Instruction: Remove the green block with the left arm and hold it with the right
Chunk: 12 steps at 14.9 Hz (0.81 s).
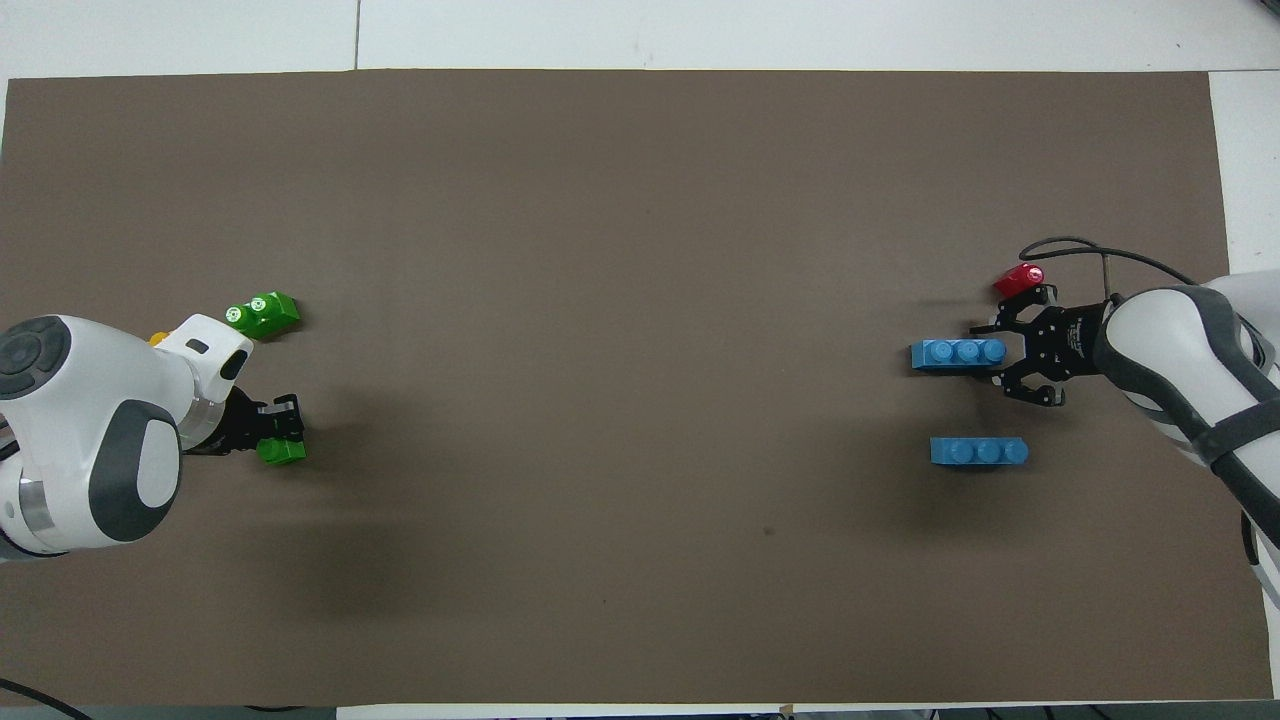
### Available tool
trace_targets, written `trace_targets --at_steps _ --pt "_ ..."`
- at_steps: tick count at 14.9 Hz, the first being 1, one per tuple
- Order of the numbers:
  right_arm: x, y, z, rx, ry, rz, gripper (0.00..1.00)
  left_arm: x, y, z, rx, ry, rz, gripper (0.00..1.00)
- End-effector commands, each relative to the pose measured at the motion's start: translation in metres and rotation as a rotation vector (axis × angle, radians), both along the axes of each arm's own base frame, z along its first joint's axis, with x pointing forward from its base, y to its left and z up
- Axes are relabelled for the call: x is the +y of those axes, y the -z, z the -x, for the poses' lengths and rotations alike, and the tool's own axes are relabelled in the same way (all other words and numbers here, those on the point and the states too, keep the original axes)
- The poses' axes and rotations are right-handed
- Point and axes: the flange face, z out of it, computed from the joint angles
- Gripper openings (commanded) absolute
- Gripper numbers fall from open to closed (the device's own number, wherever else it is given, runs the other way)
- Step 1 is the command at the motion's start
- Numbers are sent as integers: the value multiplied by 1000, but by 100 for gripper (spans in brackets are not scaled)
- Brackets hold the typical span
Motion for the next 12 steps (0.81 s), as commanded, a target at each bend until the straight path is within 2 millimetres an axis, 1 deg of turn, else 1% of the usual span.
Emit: trace_targets --at_steps 1,2,3,4,6,8,10,12 --pt "-6 -19 -8 -39 -18 7 92 2 1 2 -17 11 2 86" --pt "-8 -29 -12 -44 -20 -2 92 1 1 0 -14 8 2 100" --pt "-6 -39 -16 -41 -29 -16 92 1 -3 -4 -18 8 2 100" --pt "-7 -55 -22 -48 -34 -29 92 0 -8 -6 -20 7 2 100" --pt "-10 -72 -29 -68 -37 -26 92 1 -25 -13 -23 8 3 100" --pt "-10 -88 -38 -97 -43 -20 93 1 -46 -21 -16 11 5 100" --pt "-12 -101 -43 -121 -81 20 95 0 -73 -26 -17 13 6 100" --pt "-7 -127 -51 -136 -137 58 95 2 -100 -31 -14 13 8 100"
